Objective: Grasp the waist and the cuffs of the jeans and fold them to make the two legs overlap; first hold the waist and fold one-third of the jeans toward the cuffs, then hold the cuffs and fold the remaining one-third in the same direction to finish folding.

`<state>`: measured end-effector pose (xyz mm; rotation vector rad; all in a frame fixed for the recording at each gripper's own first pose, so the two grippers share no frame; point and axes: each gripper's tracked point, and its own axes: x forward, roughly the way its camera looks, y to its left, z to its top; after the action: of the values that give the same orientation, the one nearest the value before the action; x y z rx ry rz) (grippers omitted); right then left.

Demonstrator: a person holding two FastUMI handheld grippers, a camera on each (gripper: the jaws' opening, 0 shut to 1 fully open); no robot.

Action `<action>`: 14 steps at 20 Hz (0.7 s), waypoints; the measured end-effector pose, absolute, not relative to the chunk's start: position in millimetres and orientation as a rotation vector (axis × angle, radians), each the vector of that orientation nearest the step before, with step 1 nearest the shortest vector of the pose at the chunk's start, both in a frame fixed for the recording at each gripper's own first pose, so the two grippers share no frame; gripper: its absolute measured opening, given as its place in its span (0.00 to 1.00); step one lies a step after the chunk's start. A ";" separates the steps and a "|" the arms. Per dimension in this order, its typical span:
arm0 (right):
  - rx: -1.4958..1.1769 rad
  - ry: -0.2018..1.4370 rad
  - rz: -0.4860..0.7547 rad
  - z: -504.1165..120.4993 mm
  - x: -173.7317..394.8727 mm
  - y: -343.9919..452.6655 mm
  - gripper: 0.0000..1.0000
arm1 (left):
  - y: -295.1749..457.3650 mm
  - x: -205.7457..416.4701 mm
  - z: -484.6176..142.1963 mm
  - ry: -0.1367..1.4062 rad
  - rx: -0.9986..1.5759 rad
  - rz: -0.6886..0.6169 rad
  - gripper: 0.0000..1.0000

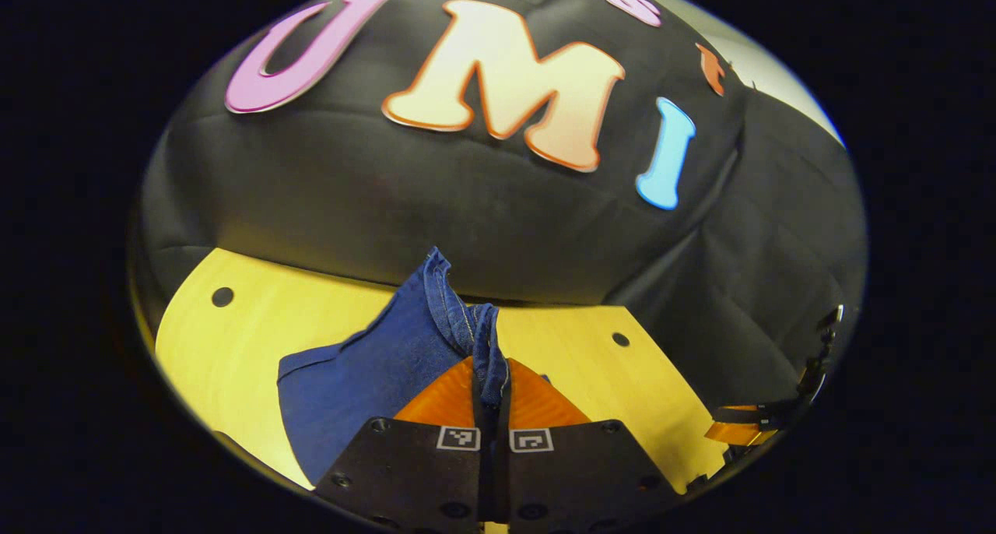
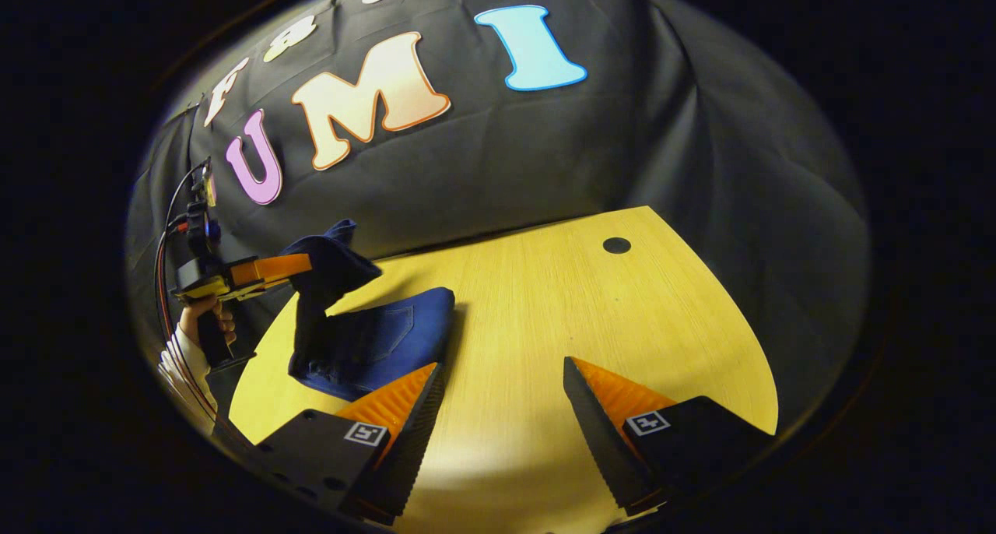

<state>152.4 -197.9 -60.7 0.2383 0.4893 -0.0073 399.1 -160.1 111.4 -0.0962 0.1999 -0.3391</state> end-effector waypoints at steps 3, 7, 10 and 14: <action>0.249 0.507 -0.007 -71.7 142.9 -209.4 0.95 | -195.0 383.9 65.9 0.279 0.032 -0.374 0.00; 0.261 0.522 0.002 -81.8 136.7 -212.6 0.95 | -206.6 358.4 7.3 0.343 0.240 -0.363 0.00; 0.253 0.522 0.021 -85.3 136.1 -209.4 0.95 | -200.0 357.1 -25.3 0.375 0.312 -0.312 0.00; 0.239 0.520 0.057 -85.5 135.9 -197.3 0.95 | -216.5 339.4 -36.9 0.392 0.220 -0.320 0.20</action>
<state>135.9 -197.3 -85.5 0.2389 0.5202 0.0567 339.4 -216.5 -36.9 0.2199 0.3917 -0.3196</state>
